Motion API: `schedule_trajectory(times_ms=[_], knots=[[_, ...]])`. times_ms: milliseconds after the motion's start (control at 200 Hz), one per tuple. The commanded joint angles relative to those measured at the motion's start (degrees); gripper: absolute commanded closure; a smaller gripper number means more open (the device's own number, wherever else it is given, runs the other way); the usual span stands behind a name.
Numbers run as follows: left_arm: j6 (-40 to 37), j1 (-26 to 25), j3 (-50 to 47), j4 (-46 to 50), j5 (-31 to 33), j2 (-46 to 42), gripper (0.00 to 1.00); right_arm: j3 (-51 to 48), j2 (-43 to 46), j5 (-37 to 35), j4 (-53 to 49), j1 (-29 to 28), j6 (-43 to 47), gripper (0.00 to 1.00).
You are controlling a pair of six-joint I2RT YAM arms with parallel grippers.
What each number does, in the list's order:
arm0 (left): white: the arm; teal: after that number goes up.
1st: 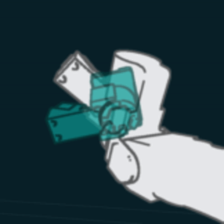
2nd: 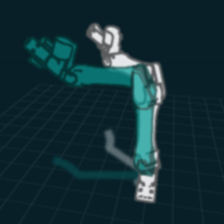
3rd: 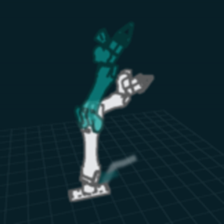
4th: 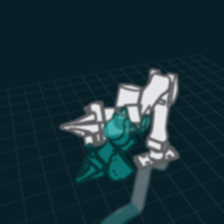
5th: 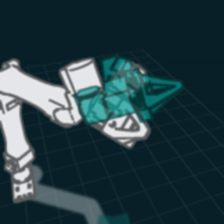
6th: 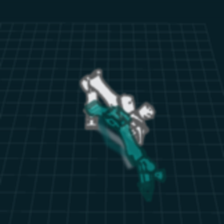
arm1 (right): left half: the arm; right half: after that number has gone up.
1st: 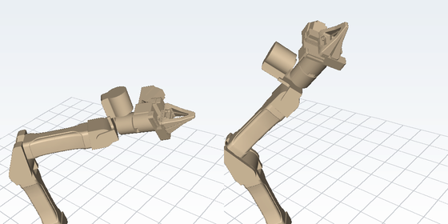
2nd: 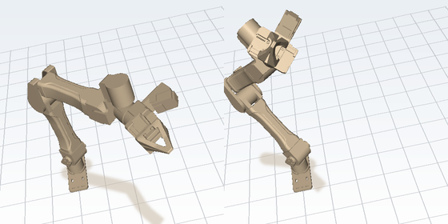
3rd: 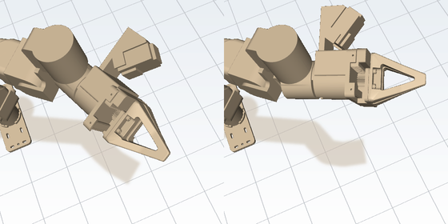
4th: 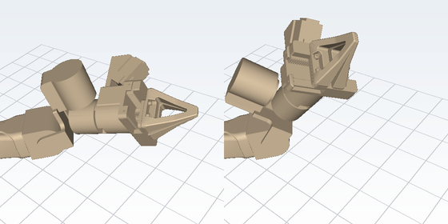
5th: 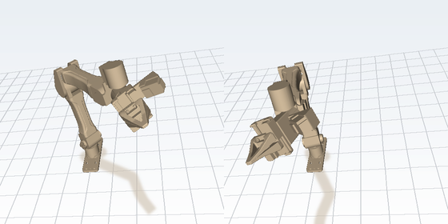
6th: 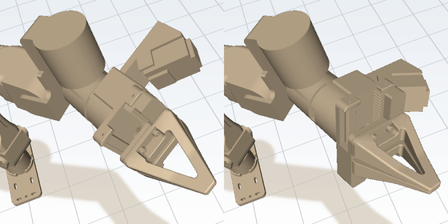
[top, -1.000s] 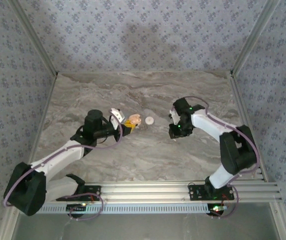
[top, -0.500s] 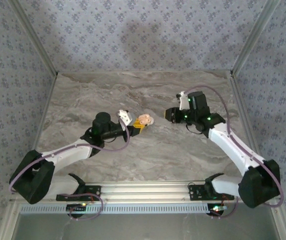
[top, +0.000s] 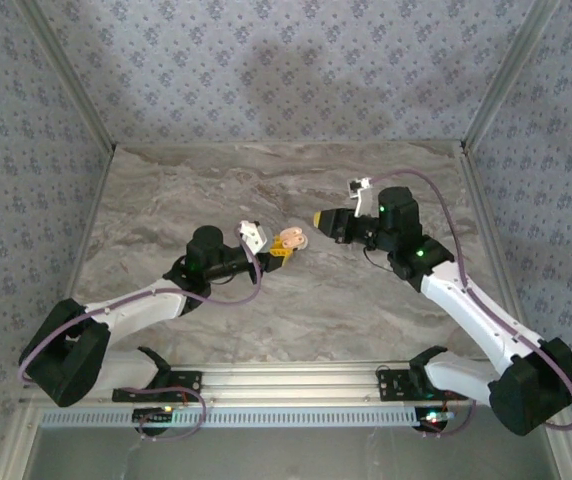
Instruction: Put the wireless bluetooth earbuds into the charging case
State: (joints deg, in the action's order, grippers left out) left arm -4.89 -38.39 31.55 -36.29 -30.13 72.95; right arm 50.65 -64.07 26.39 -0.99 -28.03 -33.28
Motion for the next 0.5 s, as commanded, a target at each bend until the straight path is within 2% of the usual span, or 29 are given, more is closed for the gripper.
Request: schedule_trajectory(times_ms=[0,495], knots=[[-0.57,-0.51,1.68,-2.65,0.58,-0.17,0.88,-0.12,-1.18,0.3,4.09,-1.55,-1.45,0.76],[0.22,-0.49,1.86,-3.35,0.77,-0.84,0.88,-1.17,-3.81,0.82,5.16,-4.78,-1.78,0.76]])
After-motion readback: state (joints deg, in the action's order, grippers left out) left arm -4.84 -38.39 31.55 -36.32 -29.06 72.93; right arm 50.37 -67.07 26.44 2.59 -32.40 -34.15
